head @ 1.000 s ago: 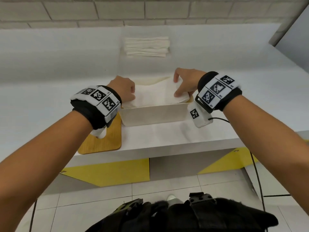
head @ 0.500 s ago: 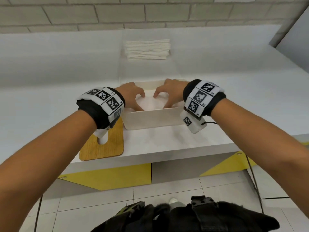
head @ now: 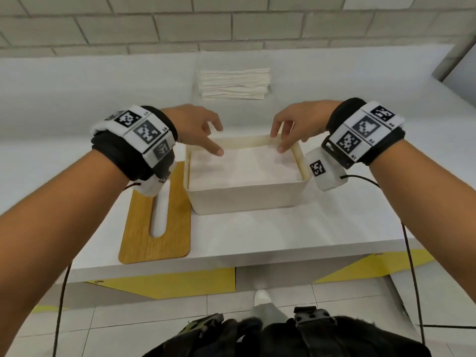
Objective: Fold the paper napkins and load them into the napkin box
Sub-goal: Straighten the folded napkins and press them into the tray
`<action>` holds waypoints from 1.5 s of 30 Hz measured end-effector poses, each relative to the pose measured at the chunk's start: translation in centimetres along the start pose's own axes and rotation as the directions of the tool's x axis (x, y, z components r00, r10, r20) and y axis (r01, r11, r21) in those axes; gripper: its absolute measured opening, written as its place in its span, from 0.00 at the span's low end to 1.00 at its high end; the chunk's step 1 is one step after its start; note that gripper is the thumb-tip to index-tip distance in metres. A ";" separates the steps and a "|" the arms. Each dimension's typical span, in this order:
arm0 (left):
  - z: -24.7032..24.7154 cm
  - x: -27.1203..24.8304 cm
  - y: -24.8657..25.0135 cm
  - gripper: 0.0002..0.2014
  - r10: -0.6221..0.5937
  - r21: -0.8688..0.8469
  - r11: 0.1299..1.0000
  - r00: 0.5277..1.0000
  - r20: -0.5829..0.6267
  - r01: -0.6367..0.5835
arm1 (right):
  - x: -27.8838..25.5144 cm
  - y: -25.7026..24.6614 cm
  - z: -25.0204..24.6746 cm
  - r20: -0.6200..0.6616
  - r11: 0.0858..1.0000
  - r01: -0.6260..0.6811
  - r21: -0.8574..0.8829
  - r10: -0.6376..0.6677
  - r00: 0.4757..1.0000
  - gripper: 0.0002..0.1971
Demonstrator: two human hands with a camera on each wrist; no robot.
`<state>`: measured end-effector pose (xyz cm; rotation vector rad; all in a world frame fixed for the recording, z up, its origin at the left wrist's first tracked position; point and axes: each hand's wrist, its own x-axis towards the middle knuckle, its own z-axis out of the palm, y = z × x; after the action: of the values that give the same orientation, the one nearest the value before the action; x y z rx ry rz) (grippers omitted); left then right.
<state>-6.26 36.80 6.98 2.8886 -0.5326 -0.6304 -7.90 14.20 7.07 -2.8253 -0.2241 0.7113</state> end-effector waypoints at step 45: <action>-5.2 30.4 -5.5 0.28 0.149 0.088 0.988 0.930 -0.337 -0.126 | 28.6 9.0 -9.6 -0.387 0.969 0.132 -0.209 -0.206 0.899 0.18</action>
<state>23.50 31.04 -0.91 2.8925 -0.7039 -0.0841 22.49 9.53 0.29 -2.9888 -0.4745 0.0578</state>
